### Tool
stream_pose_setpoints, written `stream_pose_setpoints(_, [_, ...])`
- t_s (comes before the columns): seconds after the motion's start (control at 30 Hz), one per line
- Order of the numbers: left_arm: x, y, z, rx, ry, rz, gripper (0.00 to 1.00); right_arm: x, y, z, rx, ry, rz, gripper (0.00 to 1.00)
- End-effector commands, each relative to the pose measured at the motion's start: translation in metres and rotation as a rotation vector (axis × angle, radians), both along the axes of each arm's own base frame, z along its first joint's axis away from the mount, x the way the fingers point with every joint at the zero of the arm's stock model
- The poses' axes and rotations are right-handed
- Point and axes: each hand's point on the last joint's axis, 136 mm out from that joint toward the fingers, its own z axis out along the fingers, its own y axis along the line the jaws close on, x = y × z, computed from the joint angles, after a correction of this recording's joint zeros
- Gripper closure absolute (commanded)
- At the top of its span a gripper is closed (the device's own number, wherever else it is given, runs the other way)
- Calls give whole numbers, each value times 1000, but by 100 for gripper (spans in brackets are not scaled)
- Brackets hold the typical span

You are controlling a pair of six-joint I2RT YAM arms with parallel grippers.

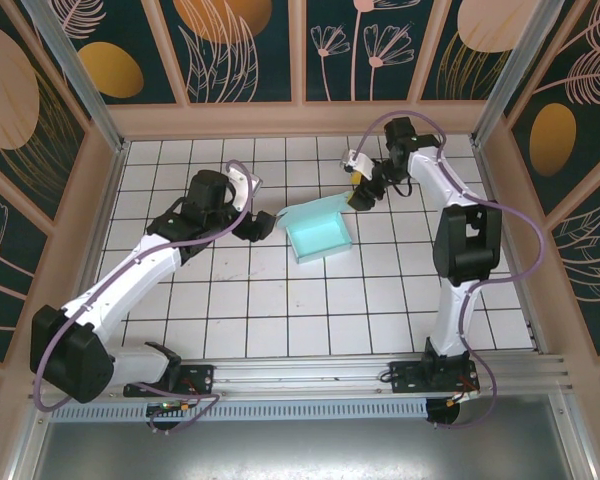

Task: Fold the paper box

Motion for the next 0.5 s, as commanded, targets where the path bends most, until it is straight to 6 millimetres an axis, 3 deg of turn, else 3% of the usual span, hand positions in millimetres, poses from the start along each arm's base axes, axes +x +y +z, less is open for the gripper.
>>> stream_pose_setpoints(0.0, [0, 0, -4, 14, 11, -12, 7, -8, 3, -2, -20, 35, 37, 35])
stream_pose_setpoints(0.17, [4, -2, -7, 22, 26, -16, 8, -7, 5, -10, -41, 71, 44, 56])
stream_pose_setpoints(0.33, [3, -2, -7, 22, 27, -19, 8, -7, 3, -18, -71, 99, 40, 69])
stream_pose_setpoints(0.43, [3, -3, -7, 20, 27, -20, 8, -6, 3, -19, -71, 100, 37, 82])
stream_pose_setpoints(0.47, [4, -3, -8, 21, 29, -21, 8, -6, 3, -18, -67, 98, 38, 92])
